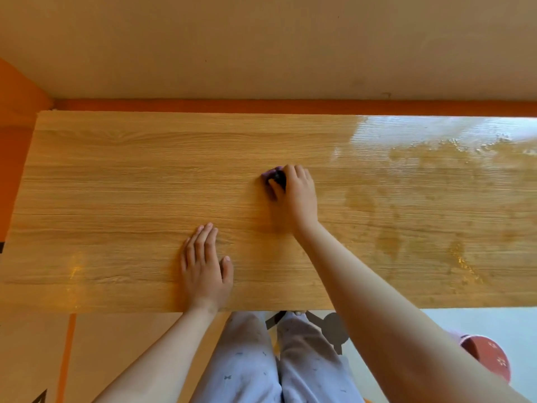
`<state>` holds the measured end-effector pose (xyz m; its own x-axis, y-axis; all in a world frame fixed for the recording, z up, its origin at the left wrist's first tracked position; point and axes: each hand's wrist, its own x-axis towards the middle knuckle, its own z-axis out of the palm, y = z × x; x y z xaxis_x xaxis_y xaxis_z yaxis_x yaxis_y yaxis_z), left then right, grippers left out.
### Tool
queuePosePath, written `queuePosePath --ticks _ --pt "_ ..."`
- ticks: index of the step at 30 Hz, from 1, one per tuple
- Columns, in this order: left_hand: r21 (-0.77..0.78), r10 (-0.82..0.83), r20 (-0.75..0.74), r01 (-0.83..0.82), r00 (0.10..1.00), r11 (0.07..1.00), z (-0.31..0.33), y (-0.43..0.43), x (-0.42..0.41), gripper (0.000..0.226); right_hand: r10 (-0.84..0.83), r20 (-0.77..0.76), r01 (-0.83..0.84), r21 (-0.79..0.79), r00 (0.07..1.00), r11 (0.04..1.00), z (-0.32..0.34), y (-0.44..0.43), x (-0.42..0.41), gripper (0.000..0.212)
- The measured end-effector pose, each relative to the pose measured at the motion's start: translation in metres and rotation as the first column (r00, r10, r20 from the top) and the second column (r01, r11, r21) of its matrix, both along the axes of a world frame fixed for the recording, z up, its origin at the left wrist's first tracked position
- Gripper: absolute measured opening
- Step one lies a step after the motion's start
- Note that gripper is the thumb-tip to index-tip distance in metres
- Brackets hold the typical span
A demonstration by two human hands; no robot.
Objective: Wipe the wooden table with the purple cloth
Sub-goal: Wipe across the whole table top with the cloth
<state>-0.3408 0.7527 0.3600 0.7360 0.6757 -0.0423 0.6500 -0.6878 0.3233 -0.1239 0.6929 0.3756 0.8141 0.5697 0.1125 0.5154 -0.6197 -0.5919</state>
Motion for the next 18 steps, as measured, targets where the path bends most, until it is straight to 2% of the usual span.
queuePosePath --ticks 2,4,8,11,14,18 --pt "0.001 0.004 0.006 -0.004 1.0 1.0 0.0 0.0 0.001 0.059 -0.049 0.004 0.049 -0.009 0.999 0.999 -0.001 -0.017 0.013 0.022" --pt "0.0 0.013 0.019 -0.013 1.0 1.0 0.0 -0.001 0.002 0.059 -0.199 -0.022 0.198 -0.018 0.98 0.98 -0.002 -0.05 0.038 0.022" --pt "0.008 0.009 0.041 -0.009 0.999 1.0 0.0 -0.001 0.003 0.058 -0.496 0.008 0.495 -0.094 0.868 0.864 -0.002 -0.127 0.08 0.025" --pt "0.013 0.003 0.039 -0.004 0.999 1.0 0.0 -0.001 0.001 0.058 -0.57 -0.011 0.565 -0.115 0.822 0.817 -0.003 -0.139 0.08 0.025" --pt "0.02 -0.002 0.031 0.001 1.0 1.0 0.001 -0.001 0.0 0.057 -0.491 -0.071 0.487 -0.064 0.868 0.871 0.001 -0.103 0.05 0.018" --pt "0.028 -0.002 0.012 0.002 1.0 1.0 0.002 -0.002 0.001 0.058 -0.196 -0.135 0.197 -0.007 0.971 0.98 0.002 -0.04 -0.022 0.018"
